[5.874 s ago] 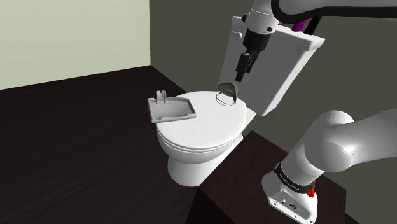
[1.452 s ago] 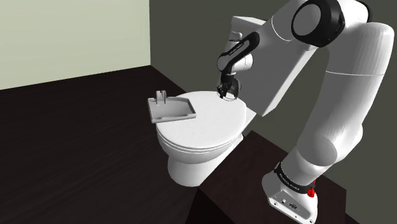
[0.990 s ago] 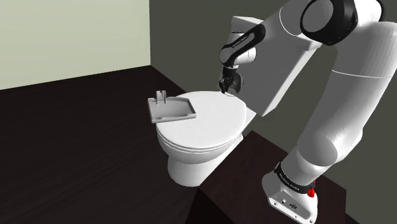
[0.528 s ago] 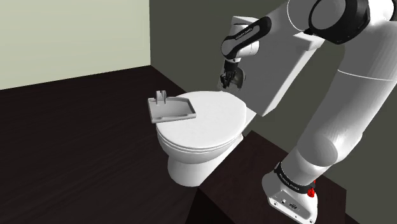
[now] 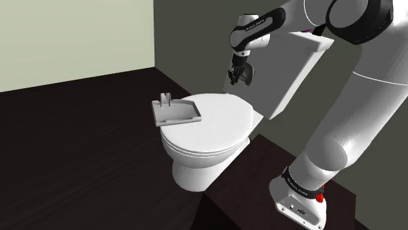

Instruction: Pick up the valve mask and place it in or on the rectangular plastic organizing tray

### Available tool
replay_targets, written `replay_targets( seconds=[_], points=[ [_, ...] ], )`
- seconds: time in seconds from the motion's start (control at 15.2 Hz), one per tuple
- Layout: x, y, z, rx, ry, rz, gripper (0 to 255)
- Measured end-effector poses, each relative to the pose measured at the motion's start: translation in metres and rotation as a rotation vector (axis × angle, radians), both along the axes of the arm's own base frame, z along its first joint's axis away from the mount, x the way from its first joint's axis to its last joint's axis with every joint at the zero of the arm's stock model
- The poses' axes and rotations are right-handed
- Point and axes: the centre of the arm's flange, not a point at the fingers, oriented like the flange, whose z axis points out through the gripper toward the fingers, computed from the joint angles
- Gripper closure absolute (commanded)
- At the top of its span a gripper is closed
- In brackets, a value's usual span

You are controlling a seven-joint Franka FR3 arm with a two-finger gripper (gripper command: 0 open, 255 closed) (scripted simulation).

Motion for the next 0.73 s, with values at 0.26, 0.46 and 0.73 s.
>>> replay_targets(
  seconds=[0.26,0.46,0.73],
  points=[
    [0.01,0.026,0.007,0.0,0.0,0.001,255],
    [0.018,0.061,0.007,0.0,0.001,0.001,255],
    [0.032,0.112,0.001,0.0,0.001,0.002,255]
  ],
)
